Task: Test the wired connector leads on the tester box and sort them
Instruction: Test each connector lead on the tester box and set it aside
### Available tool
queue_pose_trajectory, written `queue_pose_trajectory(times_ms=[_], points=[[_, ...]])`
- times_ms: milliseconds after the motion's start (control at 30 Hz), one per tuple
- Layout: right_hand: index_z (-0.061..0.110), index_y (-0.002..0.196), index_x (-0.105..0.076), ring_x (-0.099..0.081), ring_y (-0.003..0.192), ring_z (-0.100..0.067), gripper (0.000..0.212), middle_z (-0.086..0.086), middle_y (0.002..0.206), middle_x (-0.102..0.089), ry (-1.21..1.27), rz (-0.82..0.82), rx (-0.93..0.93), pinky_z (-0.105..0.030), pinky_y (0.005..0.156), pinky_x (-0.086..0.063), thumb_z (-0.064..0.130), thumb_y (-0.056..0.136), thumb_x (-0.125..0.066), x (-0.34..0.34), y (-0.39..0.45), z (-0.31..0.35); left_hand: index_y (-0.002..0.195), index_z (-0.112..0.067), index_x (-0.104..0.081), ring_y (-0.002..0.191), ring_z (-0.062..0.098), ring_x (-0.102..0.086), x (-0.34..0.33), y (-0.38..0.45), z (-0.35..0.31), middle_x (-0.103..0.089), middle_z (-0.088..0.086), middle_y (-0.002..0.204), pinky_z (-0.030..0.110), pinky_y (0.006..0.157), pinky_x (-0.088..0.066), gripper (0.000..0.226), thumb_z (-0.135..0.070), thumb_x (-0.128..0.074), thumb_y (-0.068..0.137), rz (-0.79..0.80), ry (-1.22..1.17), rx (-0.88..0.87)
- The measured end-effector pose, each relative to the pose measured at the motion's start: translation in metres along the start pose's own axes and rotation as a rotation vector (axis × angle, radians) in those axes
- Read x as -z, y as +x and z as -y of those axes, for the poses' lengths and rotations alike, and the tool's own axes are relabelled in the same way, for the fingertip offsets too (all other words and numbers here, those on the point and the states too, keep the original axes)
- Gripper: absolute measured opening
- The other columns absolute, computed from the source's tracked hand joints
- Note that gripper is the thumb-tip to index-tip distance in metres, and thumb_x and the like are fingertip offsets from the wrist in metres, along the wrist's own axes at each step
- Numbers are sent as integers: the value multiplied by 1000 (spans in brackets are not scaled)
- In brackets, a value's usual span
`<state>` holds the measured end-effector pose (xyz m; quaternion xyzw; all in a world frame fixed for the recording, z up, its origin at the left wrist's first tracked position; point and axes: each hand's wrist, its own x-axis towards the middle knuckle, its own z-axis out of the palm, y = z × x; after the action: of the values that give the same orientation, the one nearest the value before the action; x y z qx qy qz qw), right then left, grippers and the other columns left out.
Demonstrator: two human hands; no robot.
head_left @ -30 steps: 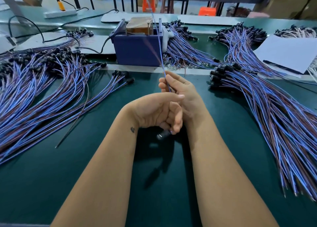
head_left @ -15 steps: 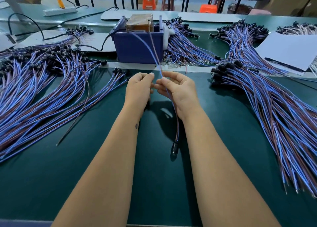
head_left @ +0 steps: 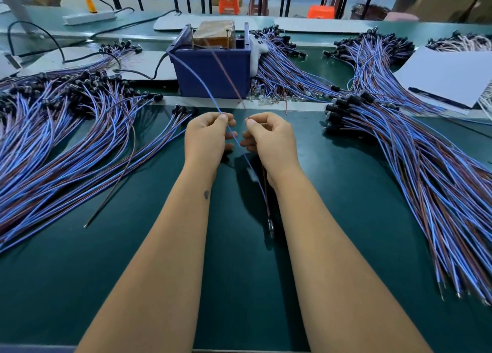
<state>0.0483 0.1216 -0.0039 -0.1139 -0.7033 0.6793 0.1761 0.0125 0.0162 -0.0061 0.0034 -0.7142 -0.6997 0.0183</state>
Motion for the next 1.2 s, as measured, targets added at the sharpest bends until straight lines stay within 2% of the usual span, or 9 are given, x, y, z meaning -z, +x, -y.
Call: queue_pose_trajectory(times_ms=[67,167,233,333,433,700,900,1100,1200], points=[[15,84,-60,-59,52,-10,13,-2,65,-62,62,-42,-12,-20,54,-49,12,96,-56,2,1,1,89,-23,-66,62,7,-69,5,2,1,-70,-7,77,24,58,-50,23,-19,-47,100,-71,53,-25],[14,87,-59,-56,47,-10,11,-2,61,-60,102,-68,-17,-18,48,-45,13,97,-55,3,1,1,86,-27,-66,50,3,-57,10,3,3,-59,-11,65,25,62,-49,24,-21,-46,99,-153,132,-80],[13,88,-59,-55,47,-11,10,-1,60,-60,93,-65,-13,-18,48,-44,13,97,-54,3,1,0,77,-23,-61,55,14,-47,11,4,4,-51,-2,64,28,61,-43,25,-21,-47,97,-162,177,-108],[13,91,-60,-54,47,-11,9,0,58,-59,65,-51,-4,-18,48,-44,14,98,-54,1,0,0,73,-24,-55,64,20,-36,12,4,4,-45,7,73,32,62,-33,25,-23,-47,97,-149,202,-125],[14,90,-60,-53,46,-10,11,0,57,-58,37,-32,12,-17,45,-42,14,98,-53,0,0,0,68,-29,-51,63,20,-33,11,3,2,-47,7,73,31,61,-31,30,-22,-47,97,-153,209,-122],[15,88,-61,-52,46,-11,12,-1,56,-58,24,-24,27,-18,46,-43,14,98,-53,-2,2,-1,81,-21,-51,63,20,-31,11,6,1,-43,8,72,32,61,-28,16,-22,-47,96,-161,193,-121],[14,88,-60,-52,45,-11,13,-1,54,-58,26,-25,38,-18,45,-43,13,98,-53,-2,5,-3,83,-19,-51,64,21,-30,14,12,2,-42,8,74,32,60,-27,14,-20,-47,97,-179,135,-116],[16,85,-60,-52,45,-12,15,0,53,-59,10,-23,49,-18,45,-41,13,98,-53,-2,6,-4,73,-20,-52,66,23,-30,17,16,1,-42,9,74,33,61,-27,23,-19,-48,96,-204,82,-73],[15,86,-59,-52,46,-12,14,0,54,-59,9,-19,55,-18,45,-41,13,98,-52,-2,6,-4,68,-21,-53,60,22,-30,17,17,2,-41,6,67,32,57,-28,28,-18,-49,95,-216,51,-56]])
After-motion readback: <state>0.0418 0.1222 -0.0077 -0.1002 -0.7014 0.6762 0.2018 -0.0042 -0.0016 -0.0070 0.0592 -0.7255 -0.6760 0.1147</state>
